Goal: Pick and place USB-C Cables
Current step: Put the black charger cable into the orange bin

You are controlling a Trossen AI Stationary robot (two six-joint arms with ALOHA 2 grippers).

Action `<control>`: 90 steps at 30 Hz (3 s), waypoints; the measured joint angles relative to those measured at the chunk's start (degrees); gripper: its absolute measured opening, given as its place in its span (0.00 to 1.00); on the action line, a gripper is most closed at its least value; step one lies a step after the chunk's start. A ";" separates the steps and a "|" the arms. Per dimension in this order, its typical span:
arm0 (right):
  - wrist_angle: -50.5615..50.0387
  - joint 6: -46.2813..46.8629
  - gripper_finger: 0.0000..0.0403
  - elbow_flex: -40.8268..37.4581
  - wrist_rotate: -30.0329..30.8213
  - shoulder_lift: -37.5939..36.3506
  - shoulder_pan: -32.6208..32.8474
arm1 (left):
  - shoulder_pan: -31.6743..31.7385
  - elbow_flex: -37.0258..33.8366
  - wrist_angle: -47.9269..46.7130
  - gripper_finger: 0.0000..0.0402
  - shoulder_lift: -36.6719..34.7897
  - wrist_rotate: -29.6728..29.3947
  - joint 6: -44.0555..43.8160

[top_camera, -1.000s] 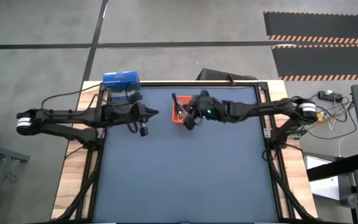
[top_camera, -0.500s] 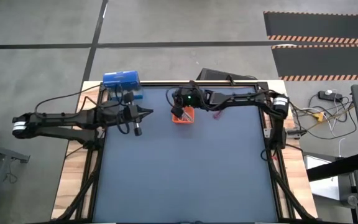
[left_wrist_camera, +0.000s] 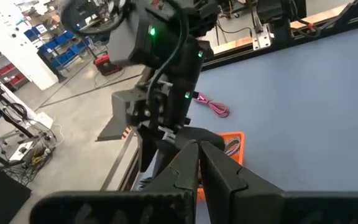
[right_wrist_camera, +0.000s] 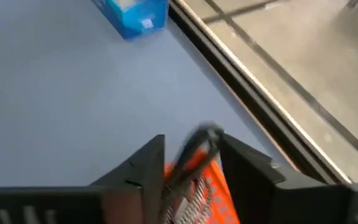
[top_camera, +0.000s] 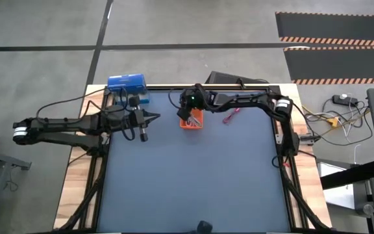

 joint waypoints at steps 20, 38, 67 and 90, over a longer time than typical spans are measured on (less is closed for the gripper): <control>0.96 2.62 0.45 0.59 -0.65 3.77 -1.91 | 0.00 -0.28 0.55 0.00 2.18 -0.04 0.02; 1.37 7.92 0.10 0.52 -1.74 3.66 -1.89 | 0.00 -0.31 0.55 0.00 2.10 -0.21 0.98; -24.05 10.57 0.07 5.20 -3.58 -4.90 -4.89 | 0.00 -0.31 0.52 0.00 2.08 -0.26 1.03; -24.15 10.97 0.32 5.20 -3.01 -3.37 -5.25 | 0.02 -0.31 0.50 0.00 2.08 -0.26 1.03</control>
